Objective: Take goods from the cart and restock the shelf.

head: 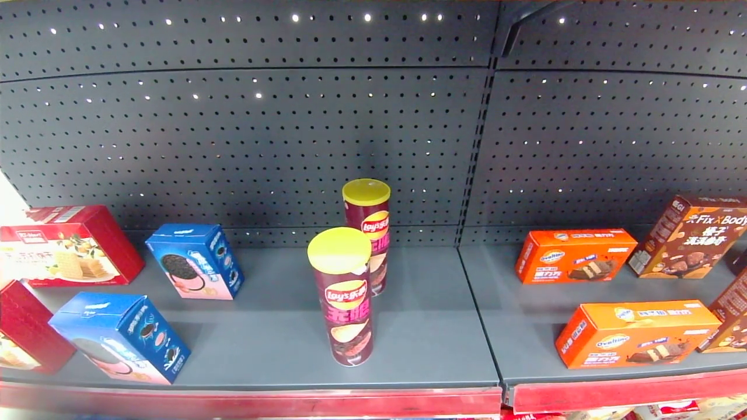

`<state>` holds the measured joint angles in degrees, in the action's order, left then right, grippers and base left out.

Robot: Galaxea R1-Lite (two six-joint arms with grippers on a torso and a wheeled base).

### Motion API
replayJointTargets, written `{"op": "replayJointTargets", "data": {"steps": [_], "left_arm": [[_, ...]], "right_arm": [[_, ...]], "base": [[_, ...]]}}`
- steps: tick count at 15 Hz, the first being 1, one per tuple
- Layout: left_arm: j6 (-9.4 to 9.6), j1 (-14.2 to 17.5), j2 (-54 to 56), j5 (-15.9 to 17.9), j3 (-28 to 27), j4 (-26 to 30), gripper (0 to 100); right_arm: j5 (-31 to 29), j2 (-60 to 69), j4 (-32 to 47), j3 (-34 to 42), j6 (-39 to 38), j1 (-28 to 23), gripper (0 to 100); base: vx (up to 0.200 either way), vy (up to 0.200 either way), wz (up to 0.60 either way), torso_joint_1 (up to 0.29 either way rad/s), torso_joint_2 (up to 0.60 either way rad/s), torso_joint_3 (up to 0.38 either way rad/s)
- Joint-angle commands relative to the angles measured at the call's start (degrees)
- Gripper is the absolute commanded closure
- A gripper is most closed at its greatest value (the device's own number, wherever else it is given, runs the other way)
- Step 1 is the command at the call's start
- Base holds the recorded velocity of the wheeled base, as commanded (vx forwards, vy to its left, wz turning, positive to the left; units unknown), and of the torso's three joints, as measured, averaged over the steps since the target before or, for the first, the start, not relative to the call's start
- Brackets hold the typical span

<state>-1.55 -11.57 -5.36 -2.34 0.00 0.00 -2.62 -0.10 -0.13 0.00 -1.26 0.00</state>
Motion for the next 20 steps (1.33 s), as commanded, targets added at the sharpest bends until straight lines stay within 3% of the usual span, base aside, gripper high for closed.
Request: {"op": "replayJointTargets", "data": {"steps": [1, 7, 10, 11, 12, 13, 14, 15, 17, 18, 20], "left_arm": [[-0.03, -0.03, -0.09, -0.03, 0.0, 0.0, 0], [-0.03, -0.03, -0.09, -0.03, 0.0, 0.0, 0], [1.11, -1.18, -0.44, 1.37, 0.0, 0.09, 0], [3.92, -4.34, -0.61, 2.25, -0.26, 0.09, 0], [7.7, -5.31, -2.02, 2.43, -3.16, 0.26, 0], [7.96, -5.31, -4.39, 2.52, -5.36, 0.44, 0], [6.82, -6.27, -16.17, 3.04, -12.3, -0.35, 0], [4.89, -8.29, -21.97, 6.03, -15.91, 0.0, 0], [4.36, -11.28, -33.04, 10.16, -21.71, -0.62, 0], [5.5, -11.19, -35.59, 9.55, -23.03, -0.97, 0], [9.46, -11.28, -41.57, 3.66, -24.43, -2.2, 0]], "right_arm": [[0.07, -0.17, 0.05, 0.0, 0.2, 0.0, 0], [0.16, -0.17, 0.05, 0.0, 0.29, 0.0, 0], [0.16, -0.17, 0.05, 0.0, 0.38, 0.0, 0], [0.16, -0.17, 0.13, 0.0, 0.38, 0.0, 0], [0.16, -0.17, 0.13, 0.0, 0.29, 0.0, 0], [0.16, -0.17, 0.05, 0.0, 0.38, 0.0, 0], [0.16, -0.17, 0.05, 0.0, 0.38, 0.0, 0], [0.16, -0.17, 0.05, 0.0, 0.38, 0.0, 0], [0.16, -0.17, 0.05, 0.0, 0.38, 0.0, 0], [0.16, -0.17, 0.05, 0.0, 0.29, 0.0, 0], [0.16, -0.17, 0.05, 0.0, 0.38, 0.0, 0]], "base": [[0.0, 0.0, 0.0, 0.0, 0.0, 0.0], [0.0, 0.0, 0.0, 0.0, 0.0, 0.0], [0.0, 0.0, 0.0, 0.0, 0.0, 0.0], [0.0, 0.0, 0.0, 0.0, 0.0, 0.0], [0.0, 0.0, 0.0, 0.0, 0.0, 0.0], [0.0, 0.0, 0.0, 0.0, 0.0, 0.0], [0.0, 0.0, 0.0, 0.0, 0.0, 0.0], [0.0, 0.0, 0.0, 0.0, 0.0, 0.0], [0.0, 0.0, 0.0, 0.0, 0.0, 0.0], [0.0, 0.0, 0.0, 0.0, 0.0, 0.0], [0.0, 0.0, 0.0, 0.0, 0.0, 0.0]]}}
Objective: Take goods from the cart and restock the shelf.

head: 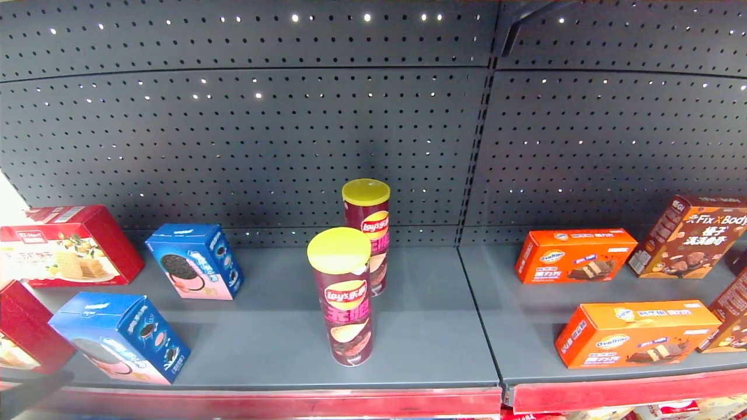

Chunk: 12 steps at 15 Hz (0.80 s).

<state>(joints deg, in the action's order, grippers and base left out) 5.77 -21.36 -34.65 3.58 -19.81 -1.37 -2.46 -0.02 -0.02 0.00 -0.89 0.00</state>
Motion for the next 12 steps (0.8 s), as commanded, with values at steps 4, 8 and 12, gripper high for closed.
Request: {"op": "replayJointTargets", "data": {"steps": [4, 8, 12], "left_arm": [[3.11, -7.29, -27.67, -8.33, -6.47, -9.97, 0], [3.02, -7.73, -38.74, -6.31, -11.13, -13.22, 0], [3.02, -7.82, -47.44, -10.62, -12.36, -15.77, 0]], "right_arm": [[0.0, -0.24, 0.02, 0.0, 0.01, 0.0, 0], [0.0, -0.24, -0.06, 0.0, 0.01, 0.0, 0], [0.0, -0.24, -0.06, 0.0, 0.01, 0.0, 0]], "base": [[0.0, 0.0, 0.0, 0.0, 0.0, 0.0], [0.0, 0.0, 0.0, 0.0, 0.0, 0.0], [0.0, 0.0, 0.0, 0.0, 0.0, 0.0]]}}
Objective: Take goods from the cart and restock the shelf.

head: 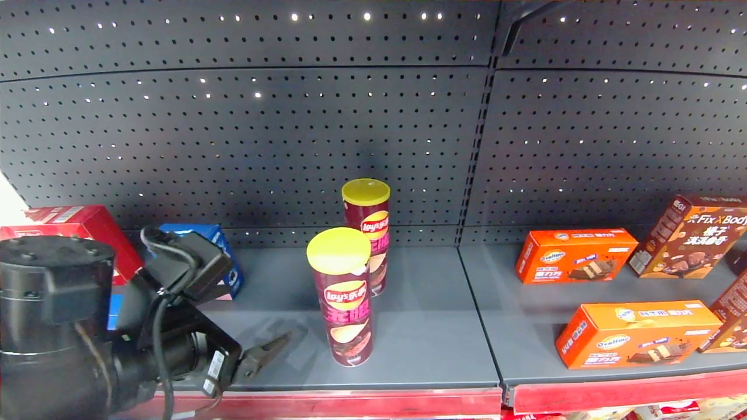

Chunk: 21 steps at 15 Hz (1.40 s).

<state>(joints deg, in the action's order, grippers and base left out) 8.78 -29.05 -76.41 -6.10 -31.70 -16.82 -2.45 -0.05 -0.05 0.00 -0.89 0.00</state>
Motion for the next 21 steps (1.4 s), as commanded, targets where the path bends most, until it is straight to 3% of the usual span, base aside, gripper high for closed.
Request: {"op": "replayJointTargets", "data": {"steps": [1, 8, 11, 21], "left_arm": [[-0.16, 0.05, -6.91, -1.2, -0.56, -0.32, 0], [-0.16, 0.49, -12.18, -1.38, -3.46, -0.67, 0], [-0.08, 0.93, -14.82, -1.38, -4.69, -4.97, 0], [-0.16, 0.66, -14.91, -1.29, -5.39, -6.64, 0]], "right_arm": [[-0.01, -0.21, -0.04, 0.0, 0.01, 0.0, 0], [-0.01, -0.21, 0.05, 0.0, 0.01, 0.0, 0], [-0.01, -0.21, -0.04, 0.0, 0.01, 0.0, 0], [-0.01, -0.21, 0.05, 0.0, 0.01, 0.0, 0]], "base": [[0.0, 0.0, 0.0, 0.0, 0.0, 0.0], [0.0, 0.0, 0.0, 0.0, 0.0, 0.0], [0.0, 0.0, 0.0, 0.0, 0.0, 0.0], [0.0, 0.0, 0.0, 0.0, 0.0, 0.0]]}}
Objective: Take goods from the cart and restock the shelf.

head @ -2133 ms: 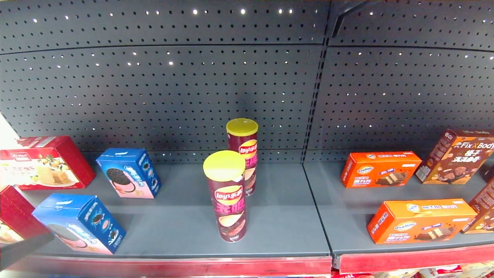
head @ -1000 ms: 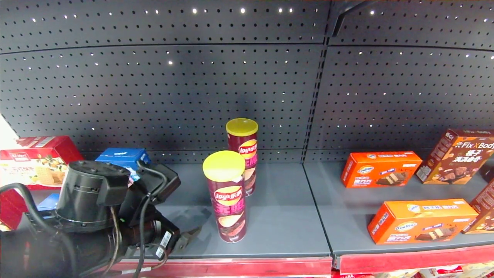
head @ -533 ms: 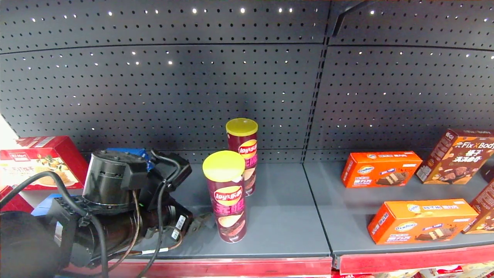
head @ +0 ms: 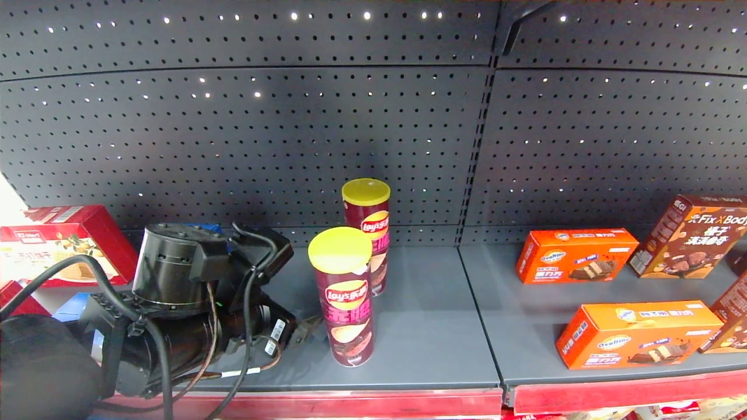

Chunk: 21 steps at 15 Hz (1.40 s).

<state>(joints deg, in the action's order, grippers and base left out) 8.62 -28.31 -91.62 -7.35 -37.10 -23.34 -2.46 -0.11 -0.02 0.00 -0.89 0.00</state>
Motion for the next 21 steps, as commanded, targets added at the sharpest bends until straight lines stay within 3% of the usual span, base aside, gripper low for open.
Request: {"op": "replayJointTargets", "data": {"steps": [1, 4, 21], "left_arm": [[-0.09, -0.35, 0.31, 0.06, 0.09, -0.12, 0], [-0.8, -0.79, 0.04, 0.14, 0.09, -0.56, 0], [-0.88, -2.81, -3.3, 0.23, -2.45, -1.0, 0]], "right_arm": [[0.0, -0.15, 0.02, 0.0, 0.01, 0.0, 0], [0.0, -0.15, -0.06, 0.0, 0.01, 0.0, 0], [0.0, -0.15, 0.02, 0.0, 0.01, 0.0, 0]], "base": [[0.0, 0.0, 0.0, 0.0, 0.0, 0.0], [0.0, 0.0, 0.0, 0.0, 0.0, 0.0], [0.0, 0.0, 0.0, 0.0, 0.0, 0.0]]}}
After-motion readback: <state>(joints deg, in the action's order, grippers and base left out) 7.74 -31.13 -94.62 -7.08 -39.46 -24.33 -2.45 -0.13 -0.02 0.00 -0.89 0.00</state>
